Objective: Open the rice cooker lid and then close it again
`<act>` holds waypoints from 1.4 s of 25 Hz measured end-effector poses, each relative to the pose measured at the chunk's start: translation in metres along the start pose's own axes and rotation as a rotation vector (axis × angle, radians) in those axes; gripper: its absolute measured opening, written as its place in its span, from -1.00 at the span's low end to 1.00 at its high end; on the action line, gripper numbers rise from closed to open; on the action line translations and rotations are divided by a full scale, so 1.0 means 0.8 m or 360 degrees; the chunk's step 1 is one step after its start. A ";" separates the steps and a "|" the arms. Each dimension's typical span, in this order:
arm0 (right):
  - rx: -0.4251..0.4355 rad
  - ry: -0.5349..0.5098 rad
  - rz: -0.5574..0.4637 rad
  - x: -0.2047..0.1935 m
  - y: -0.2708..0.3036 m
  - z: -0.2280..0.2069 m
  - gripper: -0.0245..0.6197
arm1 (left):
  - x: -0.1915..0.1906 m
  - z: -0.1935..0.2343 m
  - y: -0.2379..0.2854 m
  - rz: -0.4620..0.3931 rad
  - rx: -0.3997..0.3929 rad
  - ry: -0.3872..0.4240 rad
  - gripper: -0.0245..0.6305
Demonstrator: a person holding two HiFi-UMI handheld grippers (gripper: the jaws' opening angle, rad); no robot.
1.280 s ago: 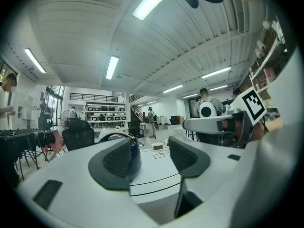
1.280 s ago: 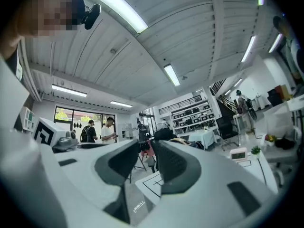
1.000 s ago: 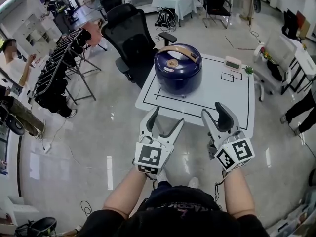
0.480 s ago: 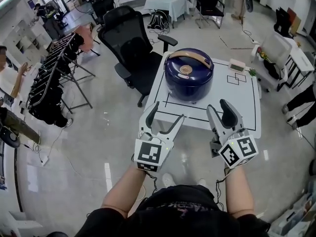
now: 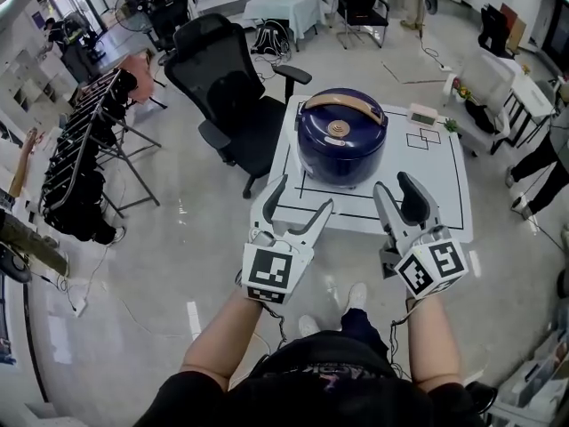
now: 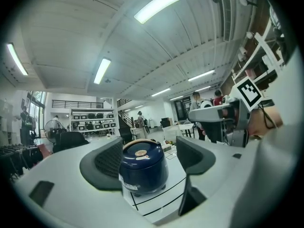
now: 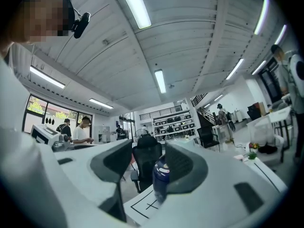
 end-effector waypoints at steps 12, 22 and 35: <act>0.0005 0.0031 -0.0014 0.004 0.056 -0.072 -0.30 | -0.003 0.015 0.082 0.0046 0.0018 0.0049 0.11; 0.0064 0.0081 -0.0008 0.005 0.122 -0.181 -0.30 | -0.009 0.018 0.205 0.0096 0.0083 0.0095 0.11; 0.0194 0.0172 0.0035 -0.003 0.176 -0.274 -0.30 | -0.028 0.022 0.314 0.0303 0.0198 0.0421 0.11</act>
Point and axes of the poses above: the fingertips, and each gripper's own axes: y forward along the fingers, z to its left, x out of its top, the point moved 4 cm from there along -y, backward along the fingers, and after that the axes turned 2 degrees about -z, right-handed, at the moved point
